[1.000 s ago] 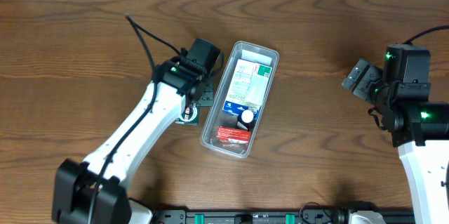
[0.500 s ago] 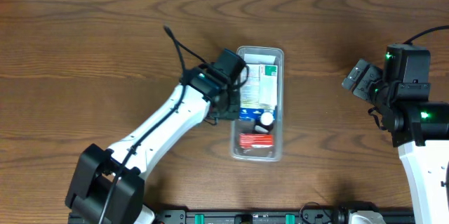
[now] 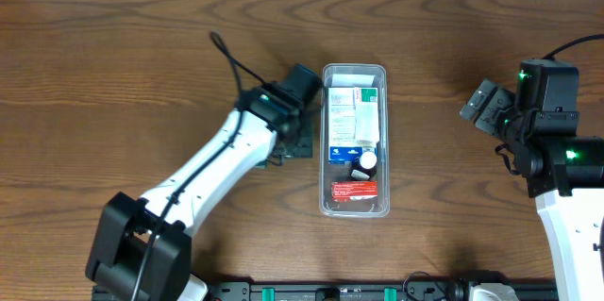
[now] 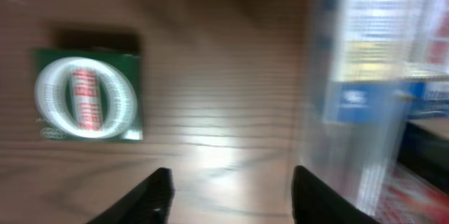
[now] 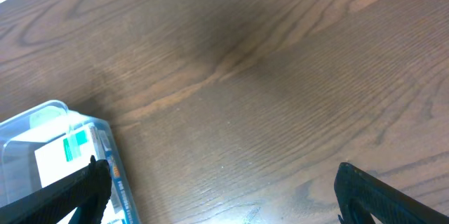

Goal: Pack container
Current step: 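Lift green tin with left gripper toward the container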

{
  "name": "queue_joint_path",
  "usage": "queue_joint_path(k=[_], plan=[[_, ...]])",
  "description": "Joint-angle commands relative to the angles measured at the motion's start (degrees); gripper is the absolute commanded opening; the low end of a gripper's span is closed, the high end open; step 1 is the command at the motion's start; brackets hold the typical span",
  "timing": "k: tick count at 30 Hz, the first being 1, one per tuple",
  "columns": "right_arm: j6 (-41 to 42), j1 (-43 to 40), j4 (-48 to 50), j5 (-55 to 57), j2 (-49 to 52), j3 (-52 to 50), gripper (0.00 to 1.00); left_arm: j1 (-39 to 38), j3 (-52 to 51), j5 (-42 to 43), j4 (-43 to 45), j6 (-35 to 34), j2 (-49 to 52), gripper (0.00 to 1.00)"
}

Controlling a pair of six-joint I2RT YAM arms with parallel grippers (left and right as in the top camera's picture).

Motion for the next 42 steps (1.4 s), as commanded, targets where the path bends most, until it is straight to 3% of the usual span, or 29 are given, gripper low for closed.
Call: queue_joint_path(k=[1, 3, 5, 13, 24, 25, 29, 34, 42], plan=[[-0.22, -0.46, -0.02, 0.2, 0.0, 0.11, 0.99, 3.87, -0.09, -3.28, -1.53, 5.73, 0.26, 0.82], [-0.24, -0.46, -0.02, 0.2, 0.0, 0.11, 0.99, 5.99, -0.2, -3.19, -2.56, 9.42, 0.33, 0.95], [-0.24, -0.46, -0.02, 0.2, 0.0, 0.11, 0.99, 8.0, -0.81, -1.33, -2.56, 13.66, 0.35, 1.0], [-0.24, -0.46, -0.02, 0.2, 0.0, 0.11, 0.99, 14.23, -4.28, 1.31, 1.68, 18.25, 4.0, 0.98], [-0.24, -0.46, -0.02, 0.2, 0.0, 0.11, 0.99, 14.75, -4.44, 1.29, 5.79, 18.18, 14.16, 0.99], [-0.22, -0.46, -0.02, 0.2, 0.0, 0.11, 0.99, 14.75, -4.44, 1.33, 5.81, 18.18, 14.73, 0.98], [-0.24, -0.46, -0.02, 0.2, 0.0, 0.11, 0.99, 14.75, -4.44, 3.21, 5.66, 18.05, 15.56, 0.74], [-0.24, -0.46, -0.02, 0.2, 0.0, 0.11, 0.99, 14.75, -4.42, 3.17, 5.55, 16.31, 13.33, 0.62], [-0.24, -0.46, -0.02, 0.22, 0.0, 0.11, 0.99, 13.9, -4.39, 3.17, 1.66, 12.35, 1.16, 0.6]])
